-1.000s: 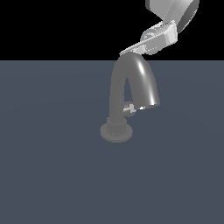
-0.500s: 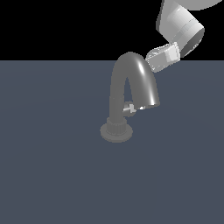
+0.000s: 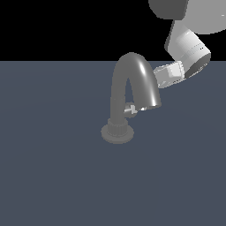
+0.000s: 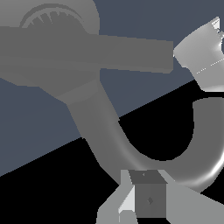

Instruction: Turn on the faucet by rotating a designated handle.

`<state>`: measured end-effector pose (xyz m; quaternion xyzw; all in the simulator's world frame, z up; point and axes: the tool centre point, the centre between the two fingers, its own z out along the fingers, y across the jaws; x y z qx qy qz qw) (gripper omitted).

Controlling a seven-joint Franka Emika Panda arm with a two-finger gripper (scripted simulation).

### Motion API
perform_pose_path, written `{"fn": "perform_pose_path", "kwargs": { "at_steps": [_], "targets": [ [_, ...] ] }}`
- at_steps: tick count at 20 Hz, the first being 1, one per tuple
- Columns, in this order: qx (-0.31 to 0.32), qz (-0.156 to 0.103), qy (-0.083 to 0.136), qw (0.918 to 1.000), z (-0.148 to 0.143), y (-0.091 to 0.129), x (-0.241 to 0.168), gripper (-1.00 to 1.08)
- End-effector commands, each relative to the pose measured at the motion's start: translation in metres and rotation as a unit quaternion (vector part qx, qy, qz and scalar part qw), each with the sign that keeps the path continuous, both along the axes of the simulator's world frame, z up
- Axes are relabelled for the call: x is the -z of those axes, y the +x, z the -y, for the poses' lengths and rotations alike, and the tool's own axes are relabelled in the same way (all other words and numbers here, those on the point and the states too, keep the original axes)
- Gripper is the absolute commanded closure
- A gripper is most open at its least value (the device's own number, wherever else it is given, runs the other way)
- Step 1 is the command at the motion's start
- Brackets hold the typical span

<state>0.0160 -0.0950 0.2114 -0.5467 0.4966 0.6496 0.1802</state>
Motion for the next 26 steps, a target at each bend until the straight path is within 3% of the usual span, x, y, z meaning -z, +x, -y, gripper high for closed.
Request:
{"fn": "perform_pose_path", "kwargs": {
  "at_steps": [1,10,26],
  "targets": [
    [0.017,-0.021,0.006,0.9996,0.003,-0.003,0.012,1.08],
    [0.052,-0.064,0.018,0.9965,0.007,-0.012,0.037,1.08],
    [0.050,-0.062,0.017,0.9967,0.010,-0.019,0.042,1.08]
  ]
}}
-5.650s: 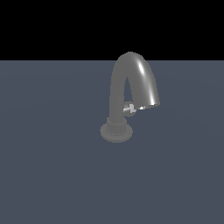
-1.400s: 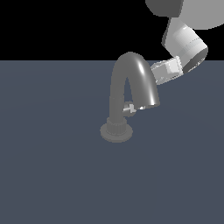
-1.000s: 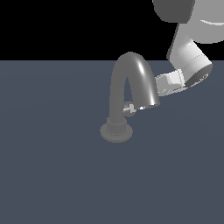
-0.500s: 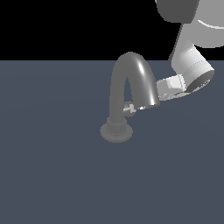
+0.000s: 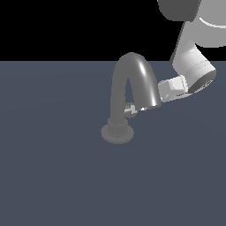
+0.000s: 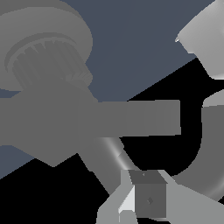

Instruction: Turn on the faucet by rotating a designated handle.

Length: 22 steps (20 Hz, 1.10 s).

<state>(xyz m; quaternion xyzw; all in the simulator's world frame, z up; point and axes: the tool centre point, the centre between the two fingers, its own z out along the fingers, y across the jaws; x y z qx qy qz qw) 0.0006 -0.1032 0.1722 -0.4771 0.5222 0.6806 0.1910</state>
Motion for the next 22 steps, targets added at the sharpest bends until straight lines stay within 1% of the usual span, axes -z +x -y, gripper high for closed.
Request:
{"fn": "perform_pose_path", "kwargs": {
  "at_steps": [1,12,13,14,22],
  "targets": [
    [0.000,0.000,0.000,1.0000,0.003,-0.006,0.006,1.08],
    [0.000,0.000,0.000,1.0000,0.018,-0.035,0.035,1.08],
    [0.000,0.000,0.000,1.0000,0.018,-0.035,0.035,1.08],
    [-0.003,0.017,0.000,0.9999,0.012,-0.024,0.017,1.08],
    [-0.001,0.006,0.000,1.0000,0.017,-0.032,0.067,1.08]
  ]
}}
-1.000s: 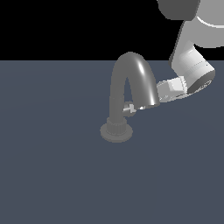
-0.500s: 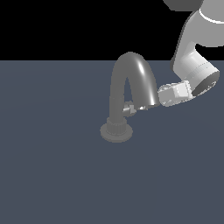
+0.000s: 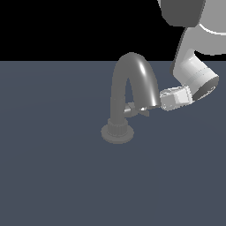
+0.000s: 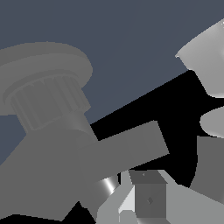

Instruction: Turn on the faucet by rotating a designated handle.

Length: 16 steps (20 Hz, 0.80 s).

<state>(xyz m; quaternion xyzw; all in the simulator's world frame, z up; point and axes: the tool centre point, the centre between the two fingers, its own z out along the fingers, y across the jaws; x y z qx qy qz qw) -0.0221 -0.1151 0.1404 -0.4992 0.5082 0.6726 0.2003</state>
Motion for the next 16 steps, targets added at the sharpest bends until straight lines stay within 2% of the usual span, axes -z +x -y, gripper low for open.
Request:
{"fn": "perform_pose_path", "kwargs": {
  "at_steps": [1,6,7,16],
  "targets": [
    [0.010,-0.022,-0.005,0.9997,0.005,-0.011,0.041,1.08],
    [0.011,-0.027,-0.005,0.9996,0.007,-0.015,0.062,1.08],
    [-0.001,0.005,0.001,1.0000,-0.001,0.002,0.022,1.08],
    [0.003,-0.005,-0.001,1.0000,-0.004,0.008,0.047,1.08]
  ]
}}
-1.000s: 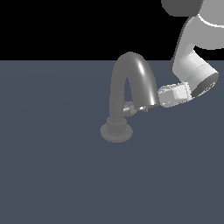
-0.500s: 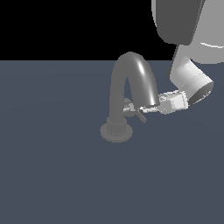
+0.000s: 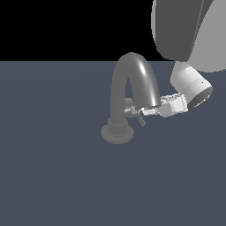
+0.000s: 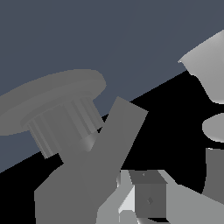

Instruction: Turn on the faucet by rotating a designated handle.

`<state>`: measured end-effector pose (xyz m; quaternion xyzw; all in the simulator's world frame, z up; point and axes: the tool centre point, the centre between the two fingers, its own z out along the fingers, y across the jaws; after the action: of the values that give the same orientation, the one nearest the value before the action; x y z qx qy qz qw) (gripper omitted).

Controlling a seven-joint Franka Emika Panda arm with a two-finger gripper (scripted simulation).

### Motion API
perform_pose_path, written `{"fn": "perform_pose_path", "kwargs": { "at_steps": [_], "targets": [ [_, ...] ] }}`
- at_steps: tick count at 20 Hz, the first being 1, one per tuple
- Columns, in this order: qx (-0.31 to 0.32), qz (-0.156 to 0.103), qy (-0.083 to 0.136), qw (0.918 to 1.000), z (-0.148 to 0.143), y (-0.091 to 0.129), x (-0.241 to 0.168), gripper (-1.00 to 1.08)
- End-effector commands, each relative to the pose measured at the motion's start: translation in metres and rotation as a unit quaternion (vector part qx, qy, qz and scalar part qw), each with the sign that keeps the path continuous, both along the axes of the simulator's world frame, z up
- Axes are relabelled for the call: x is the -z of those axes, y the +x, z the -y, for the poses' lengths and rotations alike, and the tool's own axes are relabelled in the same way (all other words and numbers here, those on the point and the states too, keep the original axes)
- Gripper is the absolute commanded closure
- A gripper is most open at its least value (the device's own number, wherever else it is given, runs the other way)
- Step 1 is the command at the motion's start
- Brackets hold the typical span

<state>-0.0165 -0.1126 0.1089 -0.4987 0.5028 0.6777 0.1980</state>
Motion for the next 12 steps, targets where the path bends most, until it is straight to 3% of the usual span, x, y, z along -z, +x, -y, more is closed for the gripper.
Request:
{"fn": "perform_pose_path", "kwargs": {
  "at_steps": [1,12],
  "targets": [
    [0.008,-0.003,-0.006,0.9999,-0.002,0.003,0.018,1.08],
    [0.011,-0.012,-0.008,0.9998,-0.005,0.009,0.043,1.08]
  ]
}}
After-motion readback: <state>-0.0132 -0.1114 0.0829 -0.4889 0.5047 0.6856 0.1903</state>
